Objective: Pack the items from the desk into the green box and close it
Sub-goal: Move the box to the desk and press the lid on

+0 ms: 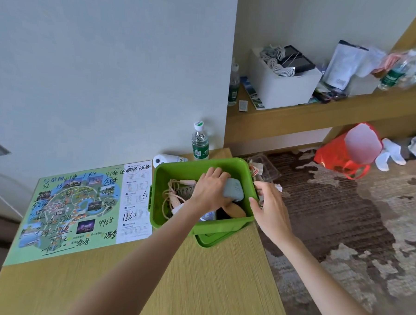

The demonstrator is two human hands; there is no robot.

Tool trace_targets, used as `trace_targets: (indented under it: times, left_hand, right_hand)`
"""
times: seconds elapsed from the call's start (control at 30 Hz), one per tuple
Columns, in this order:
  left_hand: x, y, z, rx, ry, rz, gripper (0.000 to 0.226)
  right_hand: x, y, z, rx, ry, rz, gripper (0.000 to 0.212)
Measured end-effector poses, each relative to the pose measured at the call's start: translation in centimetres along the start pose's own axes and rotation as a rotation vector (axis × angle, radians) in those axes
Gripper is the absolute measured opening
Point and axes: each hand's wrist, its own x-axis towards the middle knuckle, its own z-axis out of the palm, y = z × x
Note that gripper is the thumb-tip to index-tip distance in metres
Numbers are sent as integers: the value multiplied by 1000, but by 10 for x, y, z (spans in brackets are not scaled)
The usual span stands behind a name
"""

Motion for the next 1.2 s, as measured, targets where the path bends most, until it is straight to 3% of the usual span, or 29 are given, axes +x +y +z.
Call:
trace_targets:
  times: [0.17,0.33,0.4,0.47,0.63,0.73,0.9,1.2]
  left_hand:
    - [-1,-16,-6,-72,-57,-16,64]
    - [-31,-41,-38,-219,300,-93,32]
    - [-48,-54,-46,-245,473,-221,26]
    - [-65,-65,-47,-218,544,-389,33]
    - [-93,-78,-31,-276,349,-673,52]
    - [-98,-80,-26,-302,320,-743,42]
    - [-100,-78,-31,-427,255,-800,27]
    - [-143,-104,-85,-346,462,-723,21]
  right_hand:
    - [9,-2,7,-38,36,35,29]
    - [14,-1,17,-63,56,85,27]
    - [17,0,22,-12,45,135,32]
    - [20,-1,26,62,8,193,38]
    - [26,1,33,109,-37,316,40]
    - [29,0,34,117,-117,409,45]
    - [27,-9,29,97,-129,400,47]
    - [29,-66,27,136,-40,244,45]
